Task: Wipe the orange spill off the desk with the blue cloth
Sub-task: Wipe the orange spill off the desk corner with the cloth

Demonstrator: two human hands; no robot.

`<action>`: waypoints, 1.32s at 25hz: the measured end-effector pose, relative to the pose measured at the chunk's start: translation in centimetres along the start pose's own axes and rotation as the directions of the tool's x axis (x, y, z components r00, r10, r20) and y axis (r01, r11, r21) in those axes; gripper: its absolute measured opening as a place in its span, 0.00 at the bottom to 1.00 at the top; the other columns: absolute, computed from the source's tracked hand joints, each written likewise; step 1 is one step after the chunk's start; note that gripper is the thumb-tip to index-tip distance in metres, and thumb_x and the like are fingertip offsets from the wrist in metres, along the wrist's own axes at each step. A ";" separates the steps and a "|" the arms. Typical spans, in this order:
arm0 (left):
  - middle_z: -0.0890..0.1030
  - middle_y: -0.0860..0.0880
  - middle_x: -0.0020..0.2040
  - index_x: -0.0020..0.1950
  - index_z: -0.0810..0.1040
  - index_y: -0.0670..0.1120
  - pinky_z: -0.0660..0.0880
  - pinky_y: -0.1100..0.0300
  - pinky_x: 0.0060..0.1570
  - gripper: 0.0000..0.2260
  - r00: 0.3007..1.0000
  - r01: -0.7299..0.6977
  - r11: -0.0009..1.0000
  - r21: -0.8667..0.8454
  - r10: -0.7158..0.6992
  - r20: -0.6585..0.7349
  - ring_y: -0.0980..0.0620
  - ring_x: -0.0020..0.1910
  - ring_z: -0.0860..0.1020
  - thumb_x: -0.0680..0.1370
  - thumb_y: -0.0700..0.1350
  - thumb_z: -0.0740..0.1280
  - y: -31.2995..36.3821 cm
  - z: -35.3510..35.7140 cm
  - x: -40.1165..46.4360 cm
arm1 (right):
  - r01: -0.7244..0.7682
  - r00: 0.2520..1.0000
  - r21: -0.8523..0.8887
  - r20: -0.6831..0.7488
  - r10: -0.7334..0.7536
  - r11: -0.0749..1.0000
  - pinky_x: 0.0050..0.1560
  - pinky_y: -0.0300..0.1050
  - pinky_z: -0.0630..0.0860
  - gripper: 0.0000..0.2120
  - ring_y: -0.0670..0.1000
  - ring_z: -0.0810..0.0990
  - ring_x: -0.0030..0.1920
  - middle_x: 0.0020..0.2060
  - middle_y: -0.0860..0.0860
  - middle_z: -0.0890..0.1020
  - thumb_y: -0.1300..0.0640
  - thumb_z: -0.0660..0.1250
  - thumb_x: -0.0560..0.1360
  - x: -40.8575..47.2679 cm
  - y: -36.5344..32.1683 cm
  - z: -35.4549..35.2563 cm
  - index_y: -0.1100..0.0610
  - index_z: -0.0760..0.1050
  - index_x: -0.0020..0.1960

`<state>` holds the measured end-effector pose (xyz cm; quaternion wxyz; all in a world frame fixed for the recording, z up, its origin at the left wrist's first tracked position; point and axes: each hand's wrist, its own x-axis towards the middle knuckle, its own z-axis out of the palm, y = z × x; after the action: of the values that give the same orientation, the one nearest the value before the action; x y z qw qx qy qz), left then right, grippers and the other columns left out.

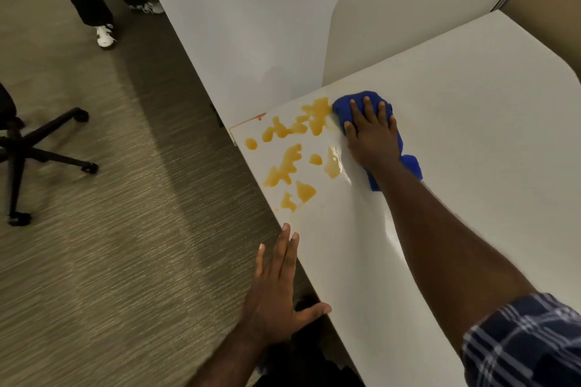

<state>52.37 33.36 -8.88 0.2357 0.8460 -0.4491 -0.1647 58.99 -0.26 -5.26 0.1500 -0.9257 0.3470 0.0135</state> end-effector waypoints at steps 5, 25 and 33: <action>0.41 0.48 0.82 0.81 0.41 0.45 0.46 0.37 0.74 0.55 1.000 0.019 1.000 -0.018 -0.019 0.010 0.51 0.81 0.44 0.69 0.76 0.63 0.1 0.1 -0.1 | 0.087 0.996 -0.025 0.019 -0.087 0.996 0.76 0.58 0.41 0.27 0.57 0.41 0.78 0.79 0.52 0.47 0.44 0.45 0.82 1.5 -3.7 0.5 0.48 0.45 0.79; 0.44 0.47 0.82 0.81 0.42 0.43 0.52 0.37 0.74 0.57 0.999 0.010 0.999 -0.033 -0.011 -0.039 0.50 0.81 0.45 0.68 0.76 0.65 0.2 -0.1 -0.2 | 0.158 0.987 -0.027 0.038 -0.157 0.987 0.76 0.55 0.42 0.26 0.55 0.42 0.78 0.79 0.49 0.48 0.44 0.45 0.82 2.9 -2.9 0.3 0.46 0.47 0.78; 0.42 0.48 0.82 0.81 0.39 0.45 0.49 0.38 0.76 0.57 0.999 0.014 0.999 -0.038 -0.016 -0.037 0.52 0.81 0.44 0.68 0.75 0.65 0.4 -0.4 -0.1 | 0.337 0.939 -0.046 0.096 -0.332 0.940 0.75 0.55 0.40 0.26 0.56 0.41 0.78 0.79 0.49 0.47 0.44 0.45 0.82 0.6 -7.9 1.9 0.47 0.45 0.78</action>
<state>52.23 33.37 -8.32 0.2586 0.8476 -0.4352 -0.1592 64.66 5.53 -5.03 0.1362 -0.9739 0.1772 0.0387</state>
